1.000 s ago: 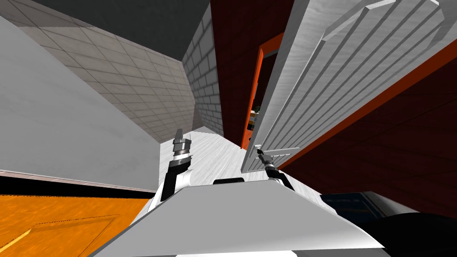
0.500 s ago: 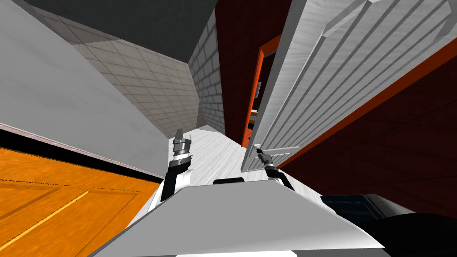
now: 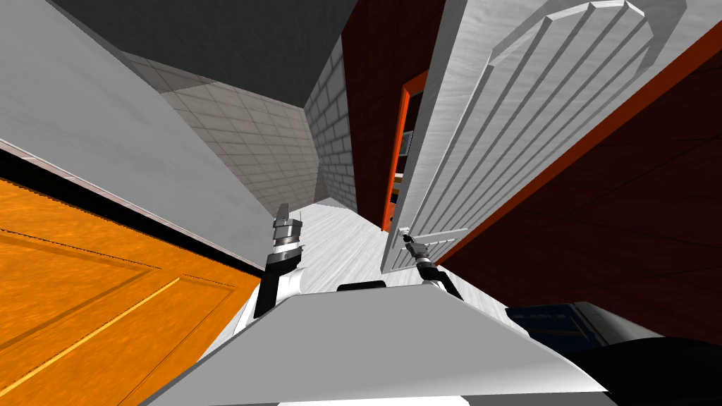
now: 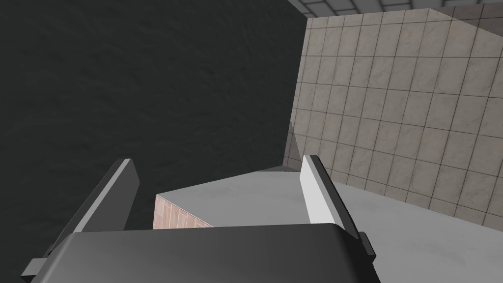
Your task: Pull the door open
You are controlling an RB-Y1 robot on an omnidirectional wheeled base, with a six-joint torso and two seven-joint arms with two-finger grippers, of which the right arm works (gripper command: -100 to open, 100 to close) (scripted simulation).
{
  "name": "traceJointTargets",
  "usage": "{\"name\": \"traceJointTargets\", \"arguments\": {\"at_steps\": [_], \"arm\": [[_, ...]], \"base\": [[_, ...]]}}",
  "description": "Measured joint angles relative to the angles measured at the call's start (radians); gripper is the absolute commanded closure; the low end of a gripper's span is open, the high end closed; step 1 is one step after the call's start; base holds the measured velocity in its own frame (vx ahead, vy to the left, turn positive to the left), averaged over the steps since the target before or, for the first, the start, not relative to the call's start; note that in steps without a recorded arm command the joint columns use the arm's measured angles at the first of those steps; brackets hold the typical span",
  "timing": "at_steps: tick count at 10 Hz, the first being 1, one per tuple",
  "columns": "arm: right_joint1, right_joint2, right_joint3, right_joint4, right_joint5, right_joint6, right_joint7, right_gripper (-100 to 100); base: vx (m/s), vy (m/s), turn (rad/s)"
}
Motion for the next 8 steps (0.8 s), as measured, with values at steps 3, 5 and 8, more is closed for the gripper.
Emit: {"name": "traceJointTargets", "arguments": {"at_steps": [3, 5, 8], "arm": [[-0.004, -0.015, 0.008, -0.006, 0.005, -0.008, -0.015, -100], [0.004, -0.011, 0.011, -0.012, 0.007, -0.008, -0.011, -100], [-0.009, -0.021, 0.020, 0.004, 0.013, -0.020, -0.027, -100]], "base": [[-0.086, -0.036, 0.049], [-0.027, -0.008, 0.016], [-0.048, -0.019, 0.028]]}}
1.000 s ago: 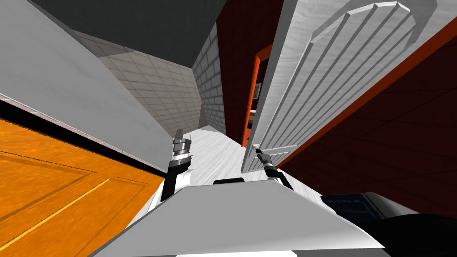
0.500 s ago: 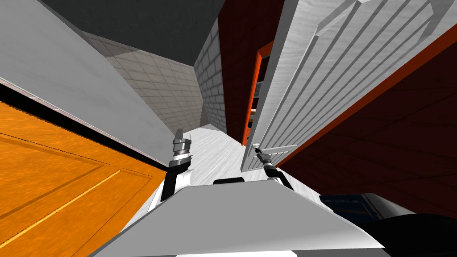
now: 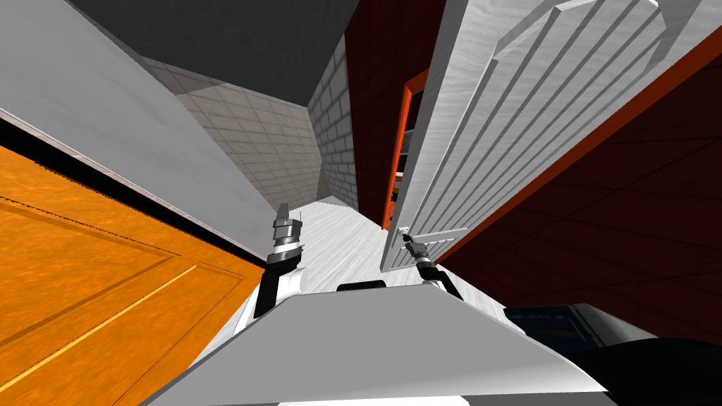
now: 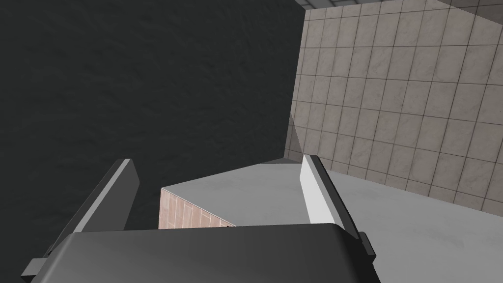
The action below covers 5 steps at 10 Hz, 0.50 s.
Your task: Pull the door open
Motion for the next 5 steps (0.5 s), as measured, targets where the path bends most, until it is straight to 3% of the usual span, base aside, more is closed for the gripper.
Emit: {"name": "traceJointTargets", "arguments": {"at_steps": [2, 5], "arm": [[0.013, 0.011, -0.005, -0.024, -0.004, 0.011, 0.020, -100], [0.003, -0.002, 0.001, -0.006, 0.000, 0.001, 0.000, -100]], "base": [[-0.014, -0.012, 0.004], [-0.015, 0.000, 0.007]]}}
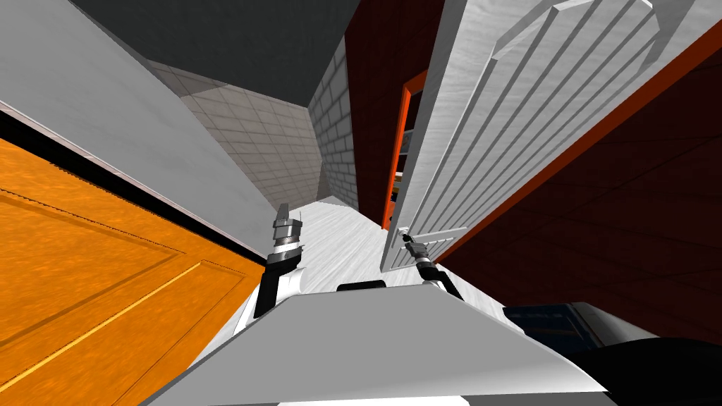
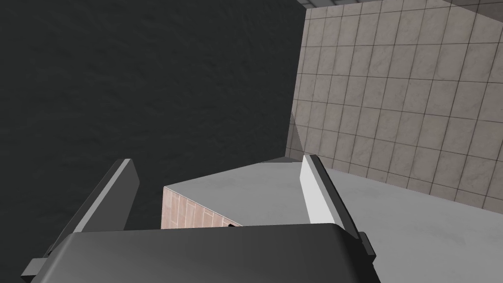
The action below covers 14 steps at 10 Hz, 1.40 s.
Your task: Pull the door open
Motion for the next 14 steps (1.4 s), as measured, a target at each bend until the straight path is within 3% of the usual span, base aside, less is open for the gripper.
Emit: {"name": "traceJointTargets", "arguments": {"at_steps": [4, 7, 9, 11, 12, 14], "arm": [[-0.014, 0.007, 0.004, 0.014, 0.002, -0.003, 0.001, -100], [0.001, 0.000, 0.001, -0.006, 0.001, 0.002, 0.003, -100], [-0.008, -0.004, 0.009, 0.013, 0.007, -0.011, -0.010, -100], [-0.001, -0.015, -0.006, 0.025, -0.010, -0.007, -0.022, -100], [0.003, -0.019, -0.013, 0.032, -0.014, -0.006, -0.025, 100], [0.002, -0.018, -0.012, 0.032, -0.012, -0.007, -0.022, 100]], "base": [[-0.018, -0.009, 0.016], [-0.008, 0.004, -0.003], [0.001, -0.021, -0.016], [0.069, 0.031, -0.050], [-0.009, -0.024, 0.029], [-0.013, -0.015, 0.006]]}}
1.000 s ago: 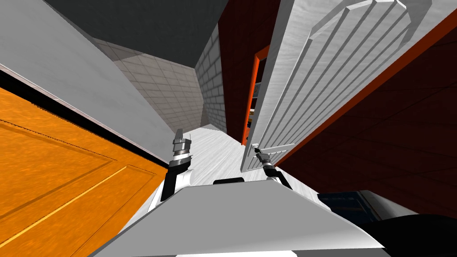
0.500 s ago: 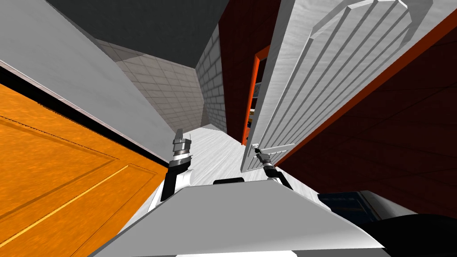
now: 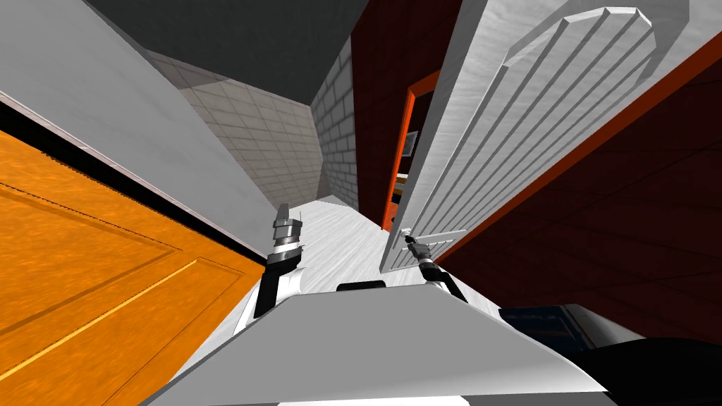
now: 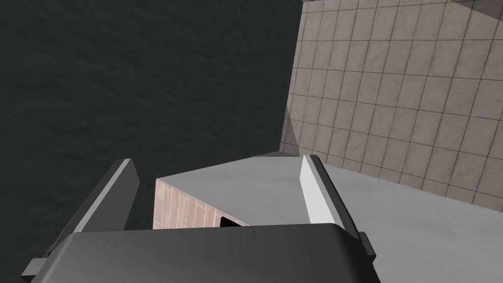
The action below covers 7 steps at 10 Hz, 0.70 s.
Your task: Pull the door open
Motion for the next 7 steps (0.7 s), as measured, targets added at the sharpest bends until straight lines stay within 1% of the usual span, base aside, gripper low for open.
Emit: {"name": "traceJointTargets", "arguments": {"at_steps": [3, 4, 6, 7], "arm": [[-0.001, 0.001, 0.001, -0.001, 0.001, 0.000, 0.000, 100], [-0.001, 0.001, 0.001, -0.001, 0.001, 0.000, 0.000, -100], [-0.007, -0.022, 0.006, 0.000, 0.008, -0.017, -0.017, -100], [-0.007, -0.030, 0.015, 0.000, 0.012, -0.022, -0.026, -100]], "base": [[0.000, 0.000, 0.000], [-0.150, -0.002, 0.111], [-0.198, -0.064, 0.142], [-0.183, -0.079, 0.085]]}}
